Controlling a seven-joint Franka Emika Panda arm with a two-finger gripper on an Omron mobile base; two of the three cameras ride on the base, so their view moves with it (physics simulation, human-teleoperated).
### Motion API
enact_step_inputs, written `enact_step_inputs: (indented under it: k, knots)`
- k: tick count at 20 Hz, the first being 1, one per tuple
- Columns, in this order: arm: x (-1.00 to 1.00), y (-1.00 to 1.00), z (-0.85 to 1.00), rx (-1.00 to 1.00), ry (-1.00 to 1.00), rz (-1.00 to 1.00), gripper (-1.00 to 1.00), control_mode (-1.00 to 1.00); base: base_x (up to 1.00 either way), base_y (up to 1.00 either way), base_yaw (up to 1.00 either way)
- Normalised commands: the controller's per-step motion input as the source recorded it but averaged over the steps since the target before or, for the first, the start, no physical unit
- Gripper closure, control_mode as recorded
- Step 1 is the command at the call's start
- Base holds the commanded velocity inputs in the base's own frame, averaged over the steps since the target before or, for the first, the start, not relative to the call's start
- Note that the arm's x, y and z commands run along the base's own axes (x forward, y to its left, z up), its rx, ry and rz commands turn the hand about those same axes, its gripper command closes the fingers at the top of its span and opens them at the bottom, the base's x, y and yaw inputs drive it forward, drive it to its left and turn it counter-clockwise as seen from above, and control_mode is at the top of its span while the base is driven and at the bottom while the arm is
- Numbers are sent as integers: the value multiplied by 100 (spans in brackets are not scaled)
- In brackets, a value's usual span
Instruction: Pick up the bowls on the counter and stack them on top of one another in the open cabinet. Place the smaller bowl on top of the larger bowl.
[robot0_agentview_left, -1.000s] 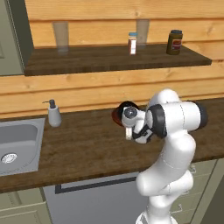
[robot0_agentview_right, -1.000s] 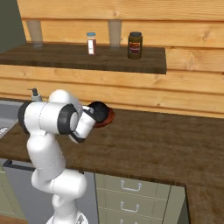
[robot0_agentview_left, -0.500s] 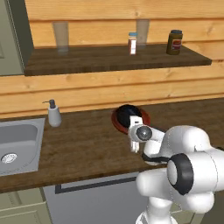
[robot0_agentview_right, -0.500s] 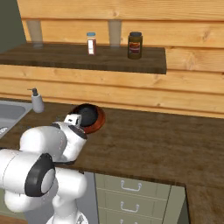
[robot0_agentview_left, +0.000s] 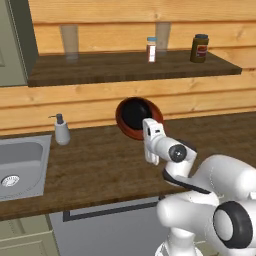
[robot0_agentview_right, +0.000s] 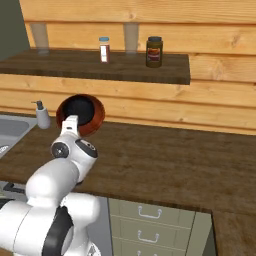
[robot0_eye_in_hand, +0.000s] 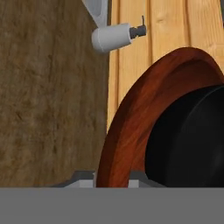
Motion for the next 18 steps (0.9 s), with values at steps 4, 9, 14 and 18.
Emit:
enact_step_inputs:
  k: [4, 9, 14, 18]
  knots:
    - [-62, 64, 100, 0, 19, 8, 100, -100, 0, 0, 0]
    - [-66, 56, 100, -4, 19, 8, 100, -100, 0, 0, 0]
    - [-72, 65, 100, -16, 19, 17, 100, -100, 0, 0, 0]
    - [-65, 24, 100, -19, 5, 13, 100, -100, 0, 0, 0]
